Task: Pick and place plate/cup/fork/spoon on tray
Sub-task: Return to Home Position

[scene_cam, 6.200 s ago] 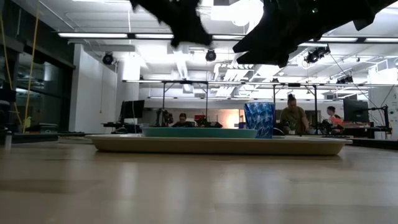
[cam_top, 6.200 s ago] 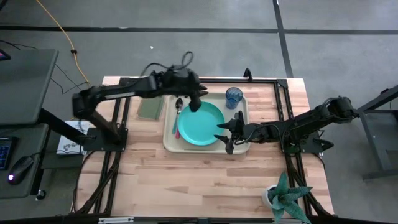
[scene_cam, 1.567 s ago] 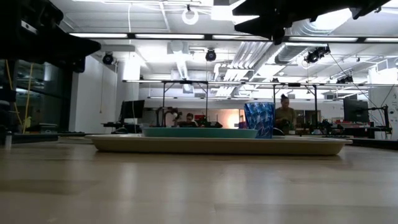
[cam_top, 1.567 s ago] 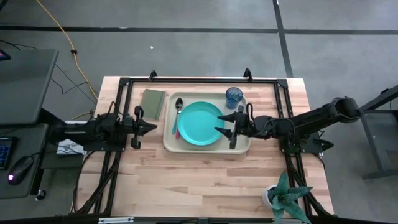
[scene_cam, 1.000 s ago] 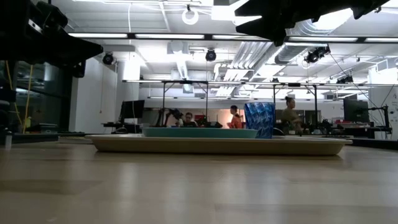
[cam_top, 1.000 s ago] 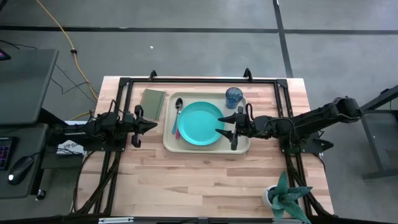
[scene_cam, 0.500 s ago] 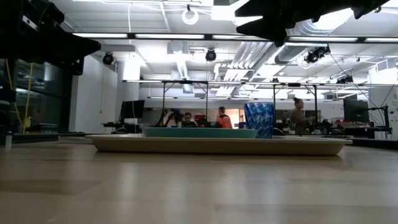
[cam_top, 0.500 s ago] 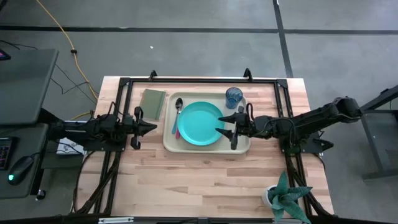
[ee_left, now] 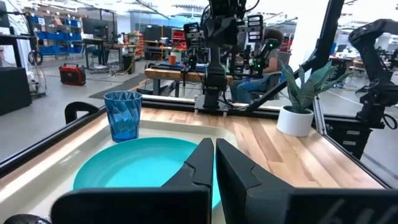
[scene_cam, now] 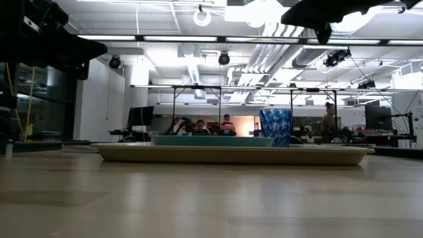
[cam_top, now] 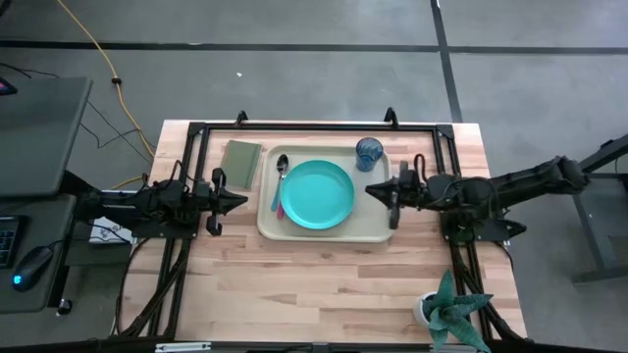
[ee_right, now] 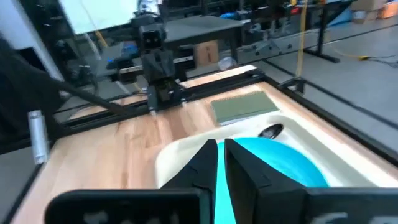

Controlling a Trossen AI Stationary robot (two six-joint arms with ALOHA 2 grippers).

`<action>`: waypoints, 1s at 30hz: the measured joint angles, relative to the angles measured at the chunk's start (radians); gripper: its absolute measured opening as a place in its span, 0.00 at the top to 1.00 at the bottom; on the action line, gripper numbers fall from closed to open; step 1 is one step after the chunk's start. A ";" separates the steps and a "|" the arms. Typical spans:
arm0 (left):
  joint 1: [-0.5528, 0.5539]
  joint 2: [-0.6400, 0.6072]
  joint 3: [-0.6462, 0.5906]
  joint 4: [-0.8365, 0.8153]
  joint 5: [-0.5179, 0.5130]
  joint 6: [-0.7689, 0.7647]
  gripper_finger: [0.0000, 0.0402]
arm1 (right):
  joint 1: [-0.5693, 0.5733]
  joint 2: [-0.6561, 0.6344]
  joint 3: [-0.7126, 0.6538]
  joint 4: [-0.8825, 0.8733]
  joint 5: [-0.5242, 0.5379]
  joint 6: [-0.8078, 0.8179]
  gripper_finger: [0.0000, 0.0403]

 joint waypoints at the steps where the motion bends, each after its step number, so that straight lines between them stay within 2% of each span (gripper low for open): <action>1: 0.000 0.000 0.000 0.000 0.000 0.000 1.00 | 0.000 -0.026 -0.018 -0.005 -0.017 0.005 0.94; 6: 0.000 0.000 0.000 0.000 0.000 0.000 1.00 | 0.001 -0.160 -0.132 -0.006 -0.040 0.022 0.99; 19: 0.000 0.000 0.000 0.000 0.001 0.000 1.00 | -0.021 -0.607 -0.357 0.003 -0.075 0.032 1.00; 24: 0.000 0.000 0.000 0.000 0.001 0.000 1.00 | -0.021 -0.688 -0.444 0.086 -0.078 0.023 1.00; 30: 0.000 0.000 0.000 0.000 0.001 0.000 1.00 | -0.021 -0.713 -0.527 0.157 -0.124 -0.003 1.00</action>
